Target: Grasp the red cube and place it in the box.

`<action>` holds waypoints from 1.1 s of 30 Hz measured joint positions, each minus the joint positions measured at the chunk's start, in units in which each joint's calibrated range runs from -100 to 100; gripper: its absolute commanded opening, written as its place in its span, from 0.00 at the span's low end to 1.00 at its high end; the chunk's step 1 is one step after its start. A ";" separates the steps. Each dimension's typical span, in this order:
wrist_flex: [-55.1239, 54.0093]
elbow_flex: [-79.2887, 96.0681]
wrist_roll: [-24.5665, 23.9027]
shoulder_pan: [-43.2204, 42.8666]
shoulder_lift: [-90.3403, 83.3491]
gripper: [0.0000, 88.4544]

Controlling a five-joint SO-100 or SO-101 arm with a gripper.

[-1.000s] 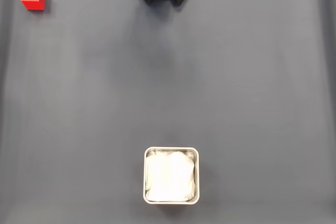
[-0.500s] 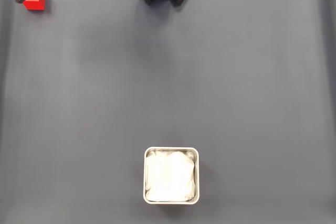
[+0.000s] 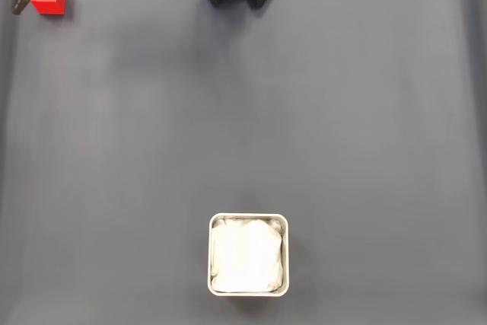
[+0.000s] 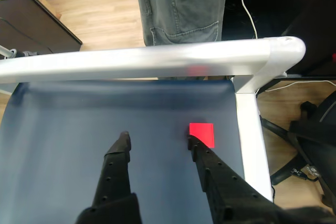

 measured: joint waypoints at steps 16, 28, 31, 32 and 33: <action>-7.08 6.42 1.12 3.56 2.52 0.32; -11.54 9.13 1.86 6.01 4.26 0.36; -12.49 9.40 2.30 6.53 4.52 0.37; -12.89 9.67 2.49 6.68 4.86 0.37; -13.21 9.95 2.54 6.75 5.21 0.37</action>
